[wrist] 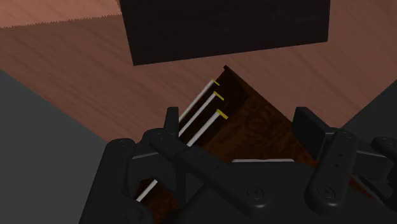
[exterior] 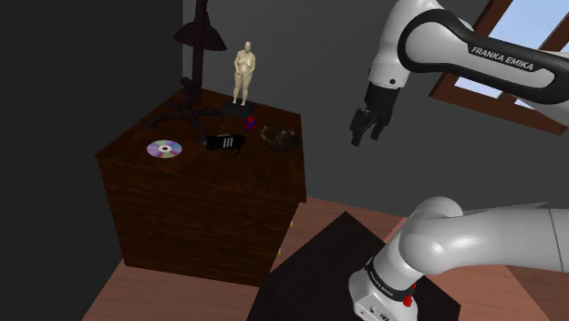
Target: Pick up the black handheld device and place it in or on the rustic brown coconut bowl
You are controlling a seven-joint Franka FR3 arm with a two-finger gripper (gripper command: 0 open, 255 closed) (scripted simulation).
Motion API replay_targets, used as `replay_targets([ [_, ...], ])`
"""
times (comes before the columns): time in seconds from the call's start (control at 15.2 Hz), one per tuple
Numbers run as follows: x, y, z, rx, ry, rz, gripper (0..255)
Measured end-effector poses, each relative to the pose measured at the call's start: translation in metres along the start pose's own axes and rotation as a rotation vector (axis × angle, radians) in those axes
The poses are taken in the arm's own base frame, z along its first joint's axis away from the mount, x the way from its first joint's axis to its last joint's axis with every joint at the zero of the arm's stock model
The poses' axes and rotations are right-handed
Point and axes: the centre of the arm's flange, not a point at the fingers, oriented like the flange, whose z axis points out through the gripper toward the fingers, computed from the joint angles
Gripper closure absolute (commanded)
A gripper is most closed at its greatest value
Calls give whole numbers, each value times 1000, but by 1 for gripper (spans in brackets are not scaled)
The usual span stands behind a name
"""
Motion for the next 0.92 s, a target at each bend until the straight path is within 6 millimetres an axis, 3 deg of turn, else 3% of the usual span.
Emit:
replay_targets([
  [0.13, 2, -5, 1, 3, 0, 17, 0],
  [0.4, 12, -41, 14, 31, -3, 155, 0],
  [0.92, 61, -126, 37, 96, -11, 472, 0],
])
